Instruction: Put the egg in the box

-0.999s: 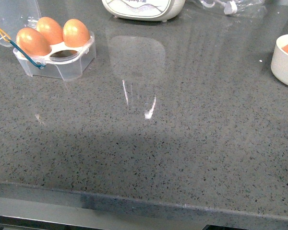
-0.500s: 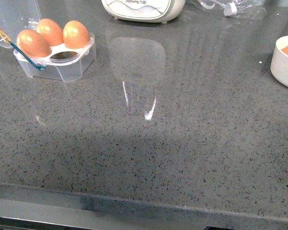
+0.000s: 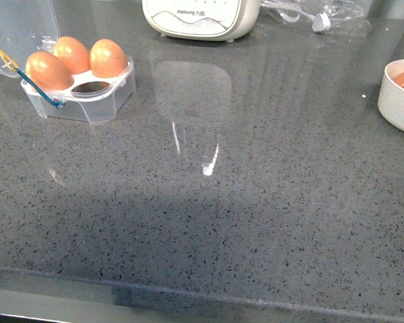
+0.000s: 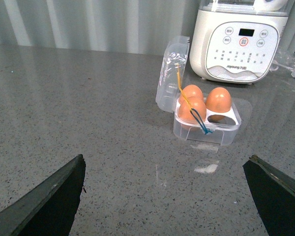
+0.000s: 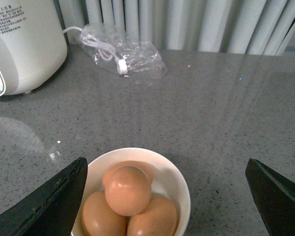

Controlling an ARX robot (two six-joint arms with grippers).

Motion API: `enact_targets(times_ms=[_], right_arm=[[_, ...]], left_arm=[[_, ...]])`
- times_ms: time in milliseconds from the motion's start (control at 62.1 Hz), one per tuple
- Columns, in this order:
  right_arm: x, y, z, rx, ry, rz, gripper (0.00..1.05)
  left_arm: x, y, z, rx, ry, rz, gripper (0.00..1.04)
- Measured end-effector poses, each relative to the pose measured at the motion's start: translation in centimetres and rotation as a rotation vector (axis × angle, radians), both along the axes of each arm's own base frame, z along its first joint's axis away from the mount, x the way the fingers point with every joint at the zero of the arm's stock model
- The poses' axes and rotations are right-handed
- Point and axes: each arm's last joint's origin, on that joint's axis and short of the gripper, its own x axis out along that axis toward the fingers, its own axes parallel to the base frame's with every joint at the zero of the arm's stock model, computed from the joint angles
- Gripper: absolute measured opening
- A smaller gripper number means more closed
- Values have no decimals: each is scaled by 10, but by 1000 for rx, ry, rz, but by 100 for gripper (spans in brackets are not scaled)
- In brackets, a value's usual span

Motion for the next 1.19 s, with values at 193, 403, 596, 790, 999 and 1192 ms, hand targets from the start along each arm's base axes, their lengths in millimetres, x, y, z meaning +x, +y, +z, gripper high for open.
enact_targets(times_ms=[193, 403, 596, 790, 999, 1192], right_arm=[[19, 9, 4, 2, 90, 46, 97], [37, 10, -5, 25, 180, 100, 97], [45, 7, -17, 43, 198, 135, 97], [49, 3, -23, 52, 211, 139, 97], [51, -1, -32, 59, 230, 131, 97], [51, -4, -41, 65, 259, 128, 97]], left_arm=[[0, 0, 0, 0, 0, 0, 98], [0, 0, 0, 0, 0, 0, 98], [0, 0, 0, 0, 0, 0, 98], [0, 0, 0, 0, 0, 0, 98], [0, 0, 0, 0, 0, 0, 98], [0, 0, 0, 0, 0, 0, 98]])
